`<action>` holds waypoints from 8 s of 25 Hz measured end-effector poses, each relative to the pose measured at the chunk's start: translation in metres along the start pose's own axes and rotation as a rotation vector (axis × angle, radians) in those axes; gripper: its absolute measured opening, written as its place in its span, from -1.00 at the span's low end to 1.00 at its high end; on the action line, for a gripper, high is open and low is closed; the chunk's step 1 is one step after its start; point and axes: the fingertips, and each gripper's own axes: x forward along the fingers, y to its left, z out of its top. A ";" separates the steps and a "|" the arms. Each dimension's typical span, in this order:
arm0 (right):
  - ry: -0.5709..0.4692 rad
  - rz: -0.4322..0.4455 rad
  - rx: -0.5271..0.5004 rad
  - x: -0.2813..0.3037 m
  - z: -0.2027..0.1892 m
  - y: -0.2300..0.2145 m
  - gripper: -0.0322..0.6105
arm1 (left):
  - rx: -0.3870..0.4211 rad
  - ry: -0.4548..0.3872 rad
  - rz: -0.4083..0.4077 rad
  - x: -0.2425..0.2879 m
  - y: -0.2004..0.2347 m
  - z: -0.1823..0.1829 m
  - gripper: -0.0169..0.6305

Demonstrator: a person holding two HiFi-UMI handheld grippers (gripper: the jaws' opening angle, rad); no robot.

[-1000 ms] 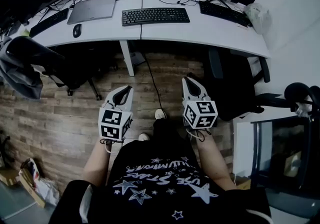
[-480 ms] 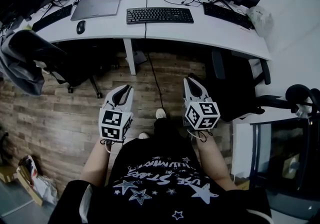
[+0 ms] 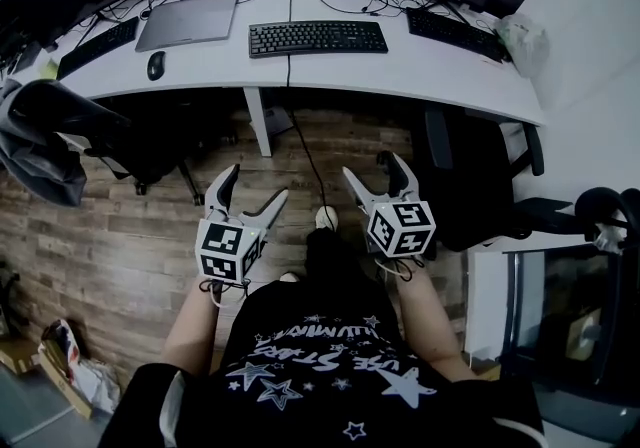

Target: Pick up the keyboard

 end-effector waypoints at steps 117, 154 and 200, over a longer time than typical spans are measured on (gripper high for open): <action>0.775 0.325 -1.332 0.437 0.021 -0.190 0.88 | 0.635 0.536 -0.231 0.451 0.232 0.089 0.38; 0.247 -0.111 -1.533 0.391 0.043 -0.176 0.88 | 0.853 1.104 -0.554 0.408 0.172 0.027 -0.57; -0.025 -0.333 -0.771 0.247 0.143 -0.207 -0.50 | 0.153 0.414 -0.076 0.319 0.070 0.098 -0.68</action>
